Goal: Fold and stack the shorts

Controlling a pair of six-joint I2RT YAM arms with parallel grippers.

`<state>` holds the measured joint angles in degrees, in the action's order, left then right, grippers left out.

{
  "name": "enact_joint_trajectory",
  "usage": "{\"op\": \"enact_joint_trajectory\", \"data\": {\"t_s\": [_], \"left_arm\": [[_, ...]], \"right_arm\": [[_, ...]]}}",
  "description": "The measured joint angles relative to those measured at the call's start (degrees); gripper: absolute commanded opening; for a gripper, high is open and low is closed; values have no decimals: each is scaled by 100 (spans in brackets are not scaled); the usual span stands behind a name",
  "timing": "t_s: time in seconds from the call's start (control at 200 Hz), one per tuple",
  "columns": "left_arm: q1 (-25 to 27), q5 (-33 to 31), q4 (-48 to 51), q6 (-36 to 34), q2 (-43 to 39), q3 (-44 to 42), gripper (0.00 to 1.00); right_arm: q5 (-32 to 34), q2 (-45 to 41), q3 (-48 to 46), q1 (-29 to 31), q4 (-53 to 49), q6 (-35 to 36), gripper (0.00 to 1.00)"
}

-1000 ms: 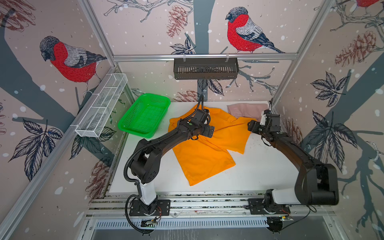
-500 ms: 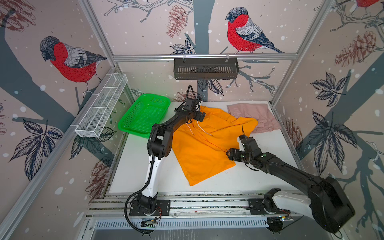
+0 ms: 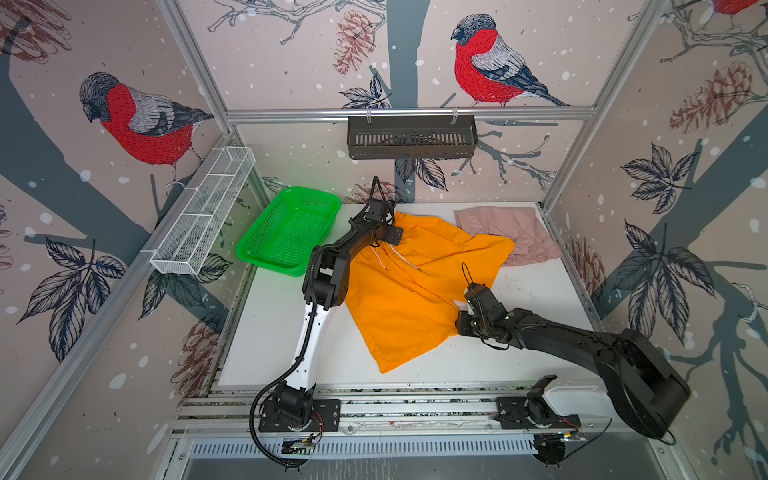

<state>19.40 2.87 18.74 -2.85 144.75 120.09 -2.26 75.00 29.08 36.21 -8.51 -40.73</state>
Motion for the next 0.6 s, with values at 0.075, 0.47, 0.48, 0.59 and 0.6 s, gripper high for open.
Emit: {"op": "enact_joint_trajectory", "data": {"t_s": [0.075, 0.47, 0.48, 0.59, 0.6], "left_arm": [[-120, -260, 133, 125, -13, -7, 97], [-693, -1220, 713, 719, -999, -1226, 97], [-697, -1233, 715, 730, -1023, -1263, 97], [-715, -1309, 713, 804, -1241, -1600, 97], [-719, -1311, 713, 817, -1259, -1626, 97]], "right_arm": [[101, -22, 39, -138, -144, 7, 7], [293, 776, 1064, -1698, -284, 960, 6], [302, 833, 1119, -1733, -289, 990, 6], [334, 1523, 1803, -2050, -236, 1436, 11], [332, 1585, 1864, -2076, -236, 1467, 12]]}}
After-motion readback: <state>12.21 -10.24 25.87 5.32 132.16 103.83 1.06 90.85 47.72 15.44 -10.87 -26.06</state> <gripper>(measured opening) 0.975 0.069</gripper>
